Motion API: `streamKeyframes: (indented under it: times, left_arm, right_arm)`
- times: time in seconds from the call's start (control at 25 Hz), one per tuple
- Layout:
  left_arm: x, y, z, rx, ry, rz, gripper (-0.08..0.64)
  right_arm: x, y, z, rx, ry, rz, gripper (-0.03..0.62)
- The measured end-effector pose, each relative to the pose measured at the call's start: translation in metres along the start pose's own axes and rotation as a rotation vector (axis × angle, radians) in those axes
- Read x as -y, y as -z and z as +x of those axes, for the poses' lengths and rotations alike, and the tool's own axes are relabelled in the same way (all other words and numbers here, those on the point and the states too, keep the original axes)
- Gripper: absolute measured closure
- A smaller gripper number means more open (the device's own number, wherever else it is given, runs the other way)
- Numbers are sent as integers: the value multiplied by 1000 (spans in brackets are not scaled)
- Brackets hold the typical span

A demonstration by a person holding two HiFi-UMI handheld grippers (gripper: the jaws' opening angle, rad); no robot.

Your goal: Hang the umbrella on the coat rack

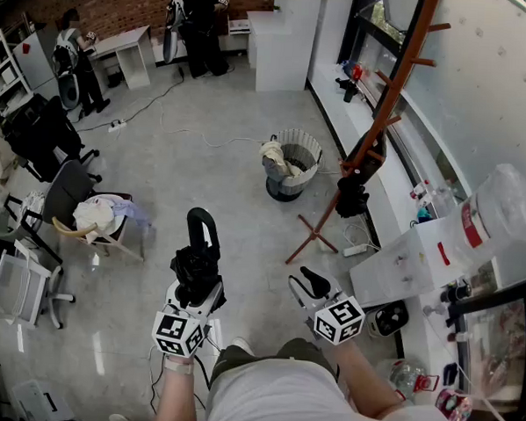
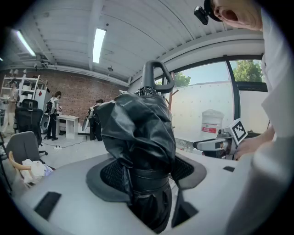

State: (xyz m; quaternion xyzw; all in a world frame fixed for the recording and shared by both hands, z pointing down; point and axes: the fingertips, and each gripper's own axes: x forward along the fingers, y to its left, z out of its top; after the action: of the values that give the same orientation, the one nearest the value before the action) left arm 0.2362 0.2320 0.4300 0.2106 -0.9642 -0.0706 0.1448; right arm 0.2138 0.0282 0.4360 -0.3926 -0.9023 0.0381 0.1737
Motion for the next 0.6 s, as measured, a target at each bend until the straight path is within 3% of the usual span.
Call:
streamKeyframes:
  times: [0.6]
  left_arm:
    - [-79, 21, -18, -39, 34, -22, 295]
  right_arm:
    - [-39, -1, 70, -2, 35, 21, 448]
